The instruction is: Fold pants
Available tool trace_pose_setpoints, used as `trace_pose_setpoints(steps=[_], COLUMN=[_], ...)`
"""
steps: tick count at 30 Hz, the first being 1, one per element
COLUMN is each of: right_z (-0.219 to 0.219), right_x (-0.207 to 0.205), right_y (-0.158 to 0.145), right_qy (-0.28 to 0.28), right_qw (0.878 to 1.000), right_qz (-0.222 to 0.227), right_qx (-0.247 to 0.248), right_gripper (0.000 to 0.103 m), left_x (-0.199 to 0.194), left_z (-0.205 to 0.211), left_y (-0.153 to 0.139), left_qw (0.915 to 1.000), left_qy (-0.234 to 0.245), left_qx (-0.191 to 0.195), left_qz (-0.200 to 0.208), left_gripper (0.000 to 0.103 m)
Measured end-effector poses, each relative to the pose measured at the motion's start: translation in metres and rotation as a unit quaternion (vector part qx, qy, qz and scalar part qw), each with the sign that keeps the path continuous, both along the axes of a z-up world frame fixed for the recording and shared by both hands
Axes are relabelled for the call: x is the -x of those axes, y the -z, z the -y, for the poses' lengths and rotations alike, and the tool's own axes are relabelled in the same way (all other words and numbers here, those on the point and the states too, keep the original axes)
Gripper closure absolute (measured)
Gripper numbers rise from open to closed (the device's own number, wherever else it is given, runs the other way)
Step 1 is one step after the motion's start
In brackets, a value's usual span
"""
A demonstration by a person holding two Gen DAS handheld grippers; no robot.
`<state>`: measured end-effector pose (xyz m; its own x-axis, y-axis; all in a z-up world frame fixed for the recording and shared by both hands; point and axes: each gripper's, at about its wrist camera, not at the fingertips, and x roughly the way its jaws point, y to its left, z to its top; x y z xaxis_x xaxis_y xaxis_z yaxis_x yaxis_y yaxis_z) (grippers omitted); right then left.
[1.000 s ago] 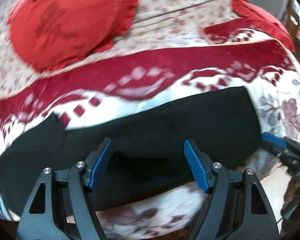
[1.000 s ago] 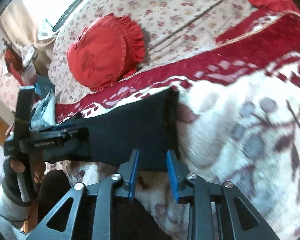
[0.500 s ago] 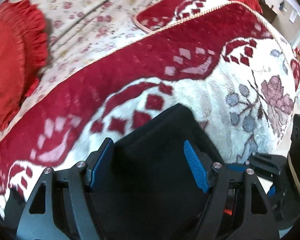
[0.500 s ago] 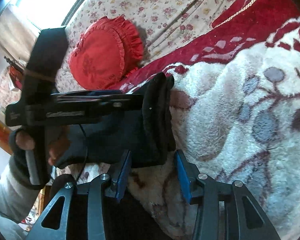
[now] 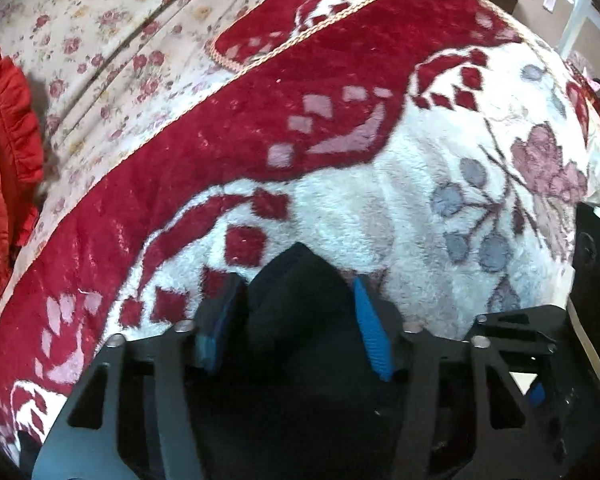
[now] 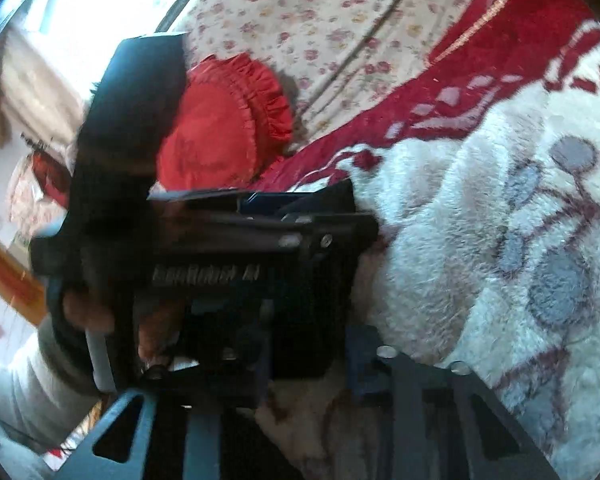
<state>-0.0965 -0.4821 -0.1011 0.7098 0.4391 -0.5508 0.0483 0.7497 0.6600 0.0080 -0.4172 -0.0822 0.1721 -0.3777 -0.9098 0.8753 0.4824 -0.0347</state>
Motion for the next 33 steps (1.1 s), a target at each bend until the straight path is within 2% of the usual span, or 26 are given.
trace_pose_setpoints(steps=[1, 3, 5, 9, 14, 19, 23, 26, 29, 31, 33], right_z=[0.0, -0.003, -0.009, -0.028, -0.072, -0.129, -0.176, -0.213, -0.246, -0.256, -0.263], right_x=[-0.001, -0.002, -0.005, -0.014, -0.031, -0.056, -0.08, -0.102, -0.128, -0.146, -0.148], right_y=[-0.002, -0.011, -0.023, -0.059, -0.105, -0.128, -0.125, -0.108, -0.074, -0.048, -0.036], right_qy=[-0.001, -0.008, -0.018, -0.041, -0.088, -0.148, -0.198, -0.237, -0.261, -0.261, -0.268], right_qw=[1.0, 1.0, 1.0, 0.998, 0.993, 0.984, 0.975, 0.968, 0.962, 0.962, 0.959], right_qz=[-0.002, -0.001, 0.005, 0.03, 0.063, 0.075, 0.063, 0.035, -0.01, -0.049, -0.074], right_qx=[-0.001, 0.01, 0.013, 0.028, 0.05, 0.07, 0.075, 0.082, 0.077, 0.062, 0.049], right_gripper=[0.08, 0.09, 0.091, 0.091, 0.091, 0.091, 0.091, 0.091, 0.09, 0.085, 0.078], left_x=[-0.001, -0.004, -0.006, -0.005, -0.017, -0.038, -0.053, -0.065, -0.074, -0.076, -0.073], left_z=[-0.002, -0.009, -0.019, -0.046, -0.106, -0.171, -0.229, -0.266, -0.296, -0.31, -0.324], left_y=[-0.003, -0.011, -0.023, -0.056, -0.099, -0.111, -0.101, -0.085, -0.065, -0.055, -0.048], left_qw=[1.0, 0.9996, 0.9989, 0.9971, 0.992, 0.9852, 0.9779, 0.9702, 0.9605, 0.9554, 0.9521], left_qy=[-0.003, -0.01, -0.015, -0.022, -0.062, -0.115, -0.17, -0.215, -0.259, -0.276, -0.287], left_qx=[0.006, 0.021, 0.038, 0.072, 0.106, 0.123, 0.121, 0.112, 0.101, 0.098, 0.098], left_qz=[-0.005, -0.017, -0.024, -0.009, 0.027, 0.033, 0.019, 0.004, -0.018, -0.033, -0.039], left_gripper=[0.059, 0.073, 0.077, 0.079, 0.081, 0.081, 0.081, 0.081, 0.081, 0.081, 0.08])
